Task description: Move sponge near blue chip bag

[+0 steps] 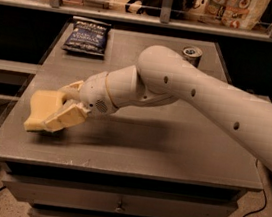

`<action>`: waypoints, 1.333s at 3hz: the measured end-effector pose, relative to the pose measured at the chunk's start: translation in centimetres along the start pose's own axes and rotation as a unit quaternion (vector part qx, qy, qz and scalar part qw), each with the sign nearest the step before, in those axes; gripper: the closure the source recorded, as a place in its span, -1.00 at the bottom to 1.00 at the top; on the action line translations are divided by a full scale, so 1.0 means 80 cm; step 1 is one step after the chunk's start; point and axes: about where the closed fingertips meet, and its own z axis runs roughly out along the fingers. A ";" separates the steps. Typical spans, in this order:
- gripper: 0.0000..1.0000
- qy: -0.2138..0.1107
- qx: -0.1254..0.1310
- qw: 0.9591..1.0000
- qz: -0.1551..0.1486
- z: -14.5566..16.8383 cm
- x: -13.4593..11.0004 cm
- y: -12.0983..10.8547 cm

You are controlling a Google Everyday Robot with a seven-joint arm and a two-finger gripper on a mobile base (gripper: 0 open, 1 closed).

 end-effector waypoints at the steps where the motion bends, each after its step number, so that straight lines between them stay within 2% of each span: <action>1: 1.00 -0.022 0.040 0.999 -0.016 -0.048 -0.022 -0.024; 2: 1.00 -0.026 0.093 0.995 -0.009 -0.098 -0.030 -0.058; 3: 1.00 -0.023 0.156 0.987 0.020 -0.152 -0.024 -0.101; 4: 1.00 -0.022 0.159 0.987 0.025 -0.156 -0.021 -0.104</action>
Offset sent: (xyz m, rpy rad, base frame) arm 0.0950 -0.1040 0.0787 0.0640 -0.1188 -0.3062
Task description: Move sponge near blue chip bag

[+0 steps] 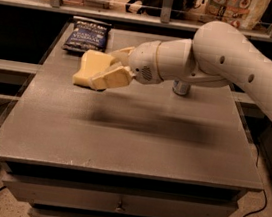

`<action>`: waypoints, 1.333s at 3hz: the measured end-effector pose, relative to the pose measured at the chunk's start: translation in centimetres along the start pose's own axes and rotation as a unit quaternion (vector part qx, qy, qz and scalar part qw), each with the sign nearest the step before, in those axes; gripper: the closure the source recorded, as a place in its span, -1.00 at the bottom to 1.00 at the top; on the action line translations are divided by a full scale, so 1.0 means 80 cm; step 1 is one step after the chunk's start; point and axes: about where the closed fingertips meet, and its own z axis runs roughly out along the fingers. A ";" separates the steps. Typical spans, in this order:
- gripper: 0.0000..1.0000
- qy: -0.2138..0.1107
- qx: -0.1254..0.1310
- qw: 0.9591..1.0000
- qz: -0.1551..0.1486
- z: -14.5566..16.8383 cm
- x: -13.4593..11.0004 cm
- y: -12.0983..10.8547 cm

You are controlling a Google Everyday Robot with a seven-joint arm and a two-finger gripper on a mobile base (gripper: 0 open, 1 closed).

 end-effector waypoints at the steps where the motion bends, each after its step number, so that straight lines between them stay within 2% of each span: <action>1: 1.00 -0.006 0.009 1.000 0.028 0.006 0.014 -0.001; 2: 1.00 -0.032 0.042 0.996 0.075 0.020 0.036 -0.013; 3: 1.00 -0.063 0.094 0.987 0.115 0.039 0.045 -0.044; 4: 1.00 -0.077 0.137 0.978 0.134 0.054 0.047 -0.077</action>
Offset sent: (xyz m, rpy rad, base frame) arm 0.0482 -0.0088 -0.0525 0.2089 0.1159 -0.3294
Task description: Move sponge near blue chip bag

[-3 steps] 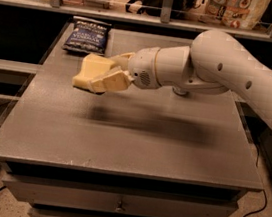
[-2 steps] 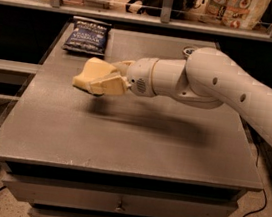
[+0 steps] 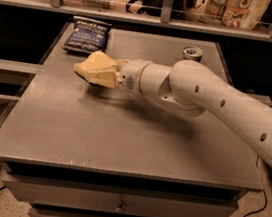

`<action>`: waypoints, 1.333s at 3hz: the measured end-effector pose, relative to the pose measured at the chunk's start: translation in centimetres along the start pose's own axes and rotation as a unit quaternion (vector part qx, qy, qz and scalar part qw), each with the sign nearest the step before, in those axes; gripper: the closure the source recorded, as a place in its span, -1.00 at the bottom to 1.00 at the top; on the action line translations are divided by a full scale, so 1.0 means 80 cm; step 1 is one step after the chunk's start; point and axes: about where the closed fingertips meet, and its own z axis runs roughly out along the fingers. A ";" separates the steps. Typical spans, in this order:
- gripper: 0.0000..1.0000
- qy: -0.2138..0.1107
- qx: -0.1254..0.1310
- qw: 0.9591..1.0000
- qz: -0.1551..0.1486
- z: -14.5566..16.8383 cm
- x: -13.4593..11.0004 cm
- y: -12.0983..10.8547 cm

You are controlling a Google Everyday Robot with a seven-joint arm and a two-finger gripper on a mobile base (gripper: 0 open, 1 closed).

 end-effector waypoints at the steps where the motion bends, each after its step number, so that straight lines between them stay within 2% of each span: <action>1: 1.00 -0.006 0.023 1.000 0.000 0.018 -0.009 -0.021; 2: 0.66 0.008 0.036 0.999 -0.016 0.035 -0.022 -0.034; 4: -0.27 0.060 0.073 0.994 -0.051 0.040 -0.029 -0.079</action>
Offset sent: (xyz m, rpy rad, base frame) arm 0.0710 0.0051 0.0063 -0.1326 -0.0399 -0.1002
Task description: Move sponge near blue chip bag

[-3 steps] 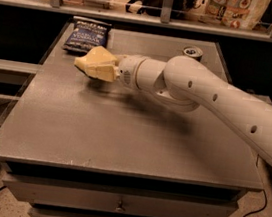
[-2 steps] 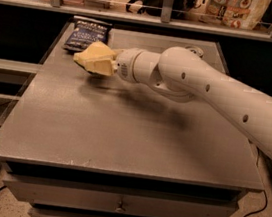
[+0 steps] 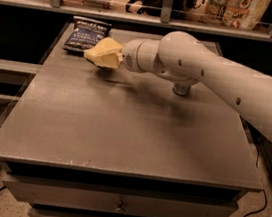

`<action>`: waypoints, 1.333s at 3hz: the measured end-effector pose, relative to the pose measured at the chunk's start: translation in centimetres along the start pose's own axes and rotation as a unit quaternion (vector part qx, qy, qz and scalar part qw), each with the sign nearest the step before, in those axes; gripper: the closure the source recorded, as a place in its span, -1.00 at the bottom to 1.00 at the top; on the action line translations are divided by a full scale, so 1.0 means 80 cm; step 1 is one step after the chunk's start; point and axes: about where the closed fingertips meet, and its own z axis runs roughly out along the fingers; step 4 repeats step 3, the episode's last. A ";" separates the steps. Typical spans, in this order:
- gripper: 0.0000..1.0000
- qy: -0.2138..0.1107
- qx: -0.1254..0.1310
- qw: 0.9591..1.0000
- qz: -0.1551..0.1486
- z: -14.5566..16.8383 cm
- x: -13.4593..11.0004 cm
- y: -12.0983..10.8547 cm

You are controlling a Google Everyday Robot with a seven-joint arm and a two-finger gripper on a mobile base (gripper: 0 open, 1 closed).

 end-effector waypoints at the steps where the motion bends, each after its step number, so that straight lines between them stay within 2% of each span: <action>1: -0.74 -0.002 0.002 1.000 -0.005 0.006 -0.006 -0.019; 2: -1.00 -0.003 0.001 1.000 -0.005 0.007 -0.008 -0.017; 4: -1.00 -0.003 0.001 1.000 -0.005 0.007 -0.008 -0.017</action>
Offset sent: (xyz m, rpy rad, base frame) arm 0.0134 -0.0048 0.0020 -0.0046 -0.0069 -0.0017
